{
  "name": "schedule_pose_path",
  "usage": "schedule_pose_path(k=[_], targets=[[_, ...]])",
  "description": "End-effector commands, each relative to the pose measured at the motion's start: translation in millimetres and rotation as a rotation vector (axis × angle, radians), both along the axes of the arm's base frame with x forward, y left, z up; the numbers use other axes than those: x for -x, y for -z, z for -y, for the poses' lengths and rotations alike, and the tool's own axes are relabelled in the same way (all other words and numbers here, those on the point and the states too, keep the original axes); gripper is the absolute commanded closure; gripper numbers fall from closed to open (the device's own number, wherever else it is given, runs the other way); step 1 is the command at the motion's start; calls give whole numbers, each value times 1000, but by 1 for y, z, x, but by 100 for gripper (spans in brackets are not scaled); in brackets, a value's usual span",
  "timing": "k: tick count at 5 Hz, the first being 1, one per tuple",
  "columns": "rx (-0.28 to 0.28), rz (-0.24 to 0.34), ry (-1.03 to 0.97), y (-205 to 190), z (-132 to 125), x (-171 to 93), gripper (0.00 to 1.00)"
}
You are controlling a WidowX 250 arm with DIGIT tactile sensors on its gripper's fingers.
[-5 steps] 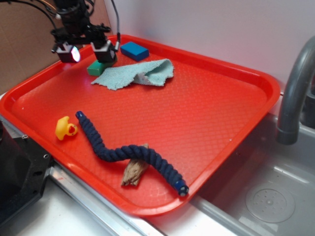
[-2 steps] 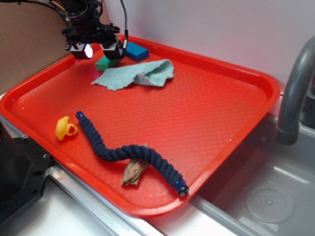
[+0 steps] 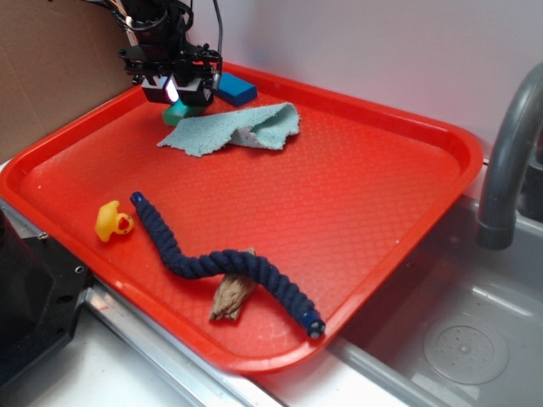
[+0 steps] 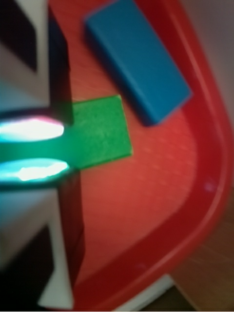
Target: Grab the green block.
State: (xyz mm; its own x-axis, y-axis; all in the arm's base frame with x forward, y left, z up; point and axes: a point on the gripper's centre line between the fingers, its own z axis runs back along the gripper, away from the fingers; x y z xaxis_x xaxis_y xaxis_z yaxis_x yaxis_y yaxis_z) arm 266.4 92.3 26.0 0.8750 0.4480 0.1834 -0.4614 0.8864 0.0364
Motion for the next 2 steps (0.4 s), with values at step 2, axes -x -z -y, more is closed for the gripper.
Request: schedule_pose_path(k=[2], targets=[[-13, -3, 33, -58, 19, 34, 0]])
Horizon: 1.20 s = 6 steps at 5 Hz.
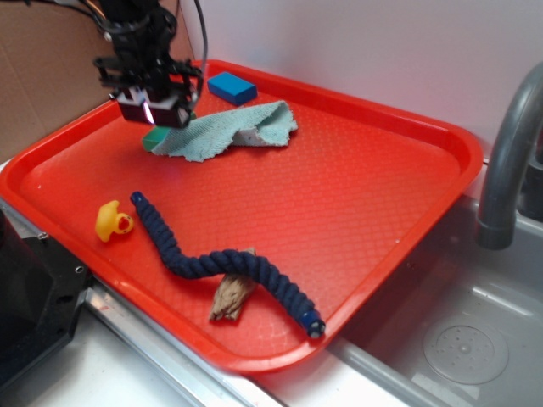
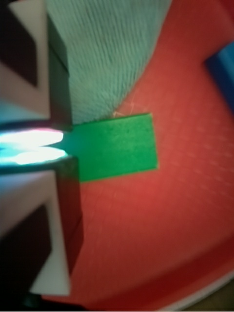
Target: Grab the green block.
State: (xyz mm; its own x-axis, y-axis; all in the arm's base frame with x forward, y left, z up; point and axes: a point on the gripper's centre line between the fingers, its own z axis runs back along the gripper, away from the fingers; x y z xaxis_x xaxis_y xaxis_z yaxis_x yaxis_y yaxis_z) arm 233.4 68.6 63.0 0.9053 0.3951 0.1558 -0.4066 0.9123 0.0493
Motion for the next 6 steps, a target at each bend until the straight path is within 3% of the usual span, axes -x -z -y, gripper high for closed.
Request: schedule_pose_path(k=[1, 2, 5, 6], targets=[[9, 23, -80, -21, -18, -2, 0], [29, -20, -59, 0, -22, -7, 0], [22, -113, -32, 50, -22, -17, 0], [25, -87, -43, 36, -27, -11, 100]])
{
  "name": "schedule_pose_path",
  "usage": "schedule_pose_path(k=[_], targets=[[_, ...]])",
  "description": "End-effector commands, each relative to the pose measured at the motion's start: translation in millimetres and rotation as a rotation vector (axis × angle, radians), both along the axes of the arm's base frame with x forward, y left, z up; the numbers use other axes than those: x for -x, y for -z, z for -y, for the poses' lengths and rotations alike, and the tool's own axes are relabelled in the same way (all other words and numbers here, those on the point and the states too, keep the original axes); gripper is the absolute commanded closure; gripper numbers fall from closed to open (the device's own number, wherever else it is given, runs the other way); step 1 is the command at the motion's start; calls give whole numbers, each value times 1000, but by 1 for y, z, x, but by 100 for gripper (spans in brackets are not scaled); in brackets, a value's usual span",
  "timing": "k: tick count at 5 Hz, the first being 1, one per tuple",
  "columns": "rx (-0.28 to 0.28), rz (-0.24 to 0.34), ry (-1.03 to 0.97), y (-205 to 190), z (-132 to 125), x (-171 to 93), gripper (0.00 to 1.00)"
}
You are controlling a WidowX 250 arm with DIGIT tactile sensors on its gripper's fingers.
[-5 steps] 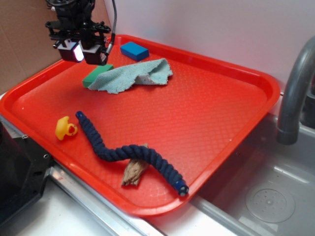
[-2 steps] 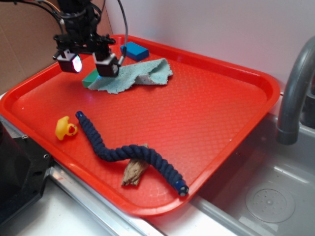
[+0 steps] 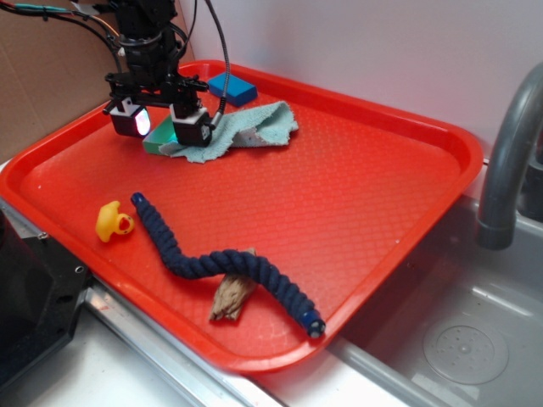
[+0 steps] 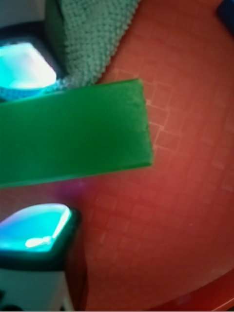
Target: Grab the green block.
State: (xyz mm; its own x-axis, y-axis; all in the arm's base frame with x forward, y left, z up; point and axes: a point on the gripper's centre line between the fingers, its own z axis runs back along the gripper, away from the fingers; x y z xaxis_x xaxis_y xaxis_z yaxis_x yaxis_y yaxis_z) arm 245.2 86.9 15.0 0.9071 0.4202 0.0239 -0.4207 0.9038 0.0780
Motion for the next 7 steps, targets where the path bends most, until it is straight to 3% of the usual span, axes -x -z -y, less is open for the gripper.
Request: schedule_pose_path(k=[1, 2, 3, 4, 5, 6, 7], targets=[[-15, 132, -15, -56, -9, 9, 100], [-39, 200, 4, -101, 4, 15, 100], [-40, 244, 48, -151, 32, 18, 100], [-53, 226, 94, -181, 68, 28, 100], [29, 204, 108, -186, 86, 34, 100], [-15, 141, 96, -179, 92, 33, 100], [-135, 196, 19, -167, 89, 38, 100]])
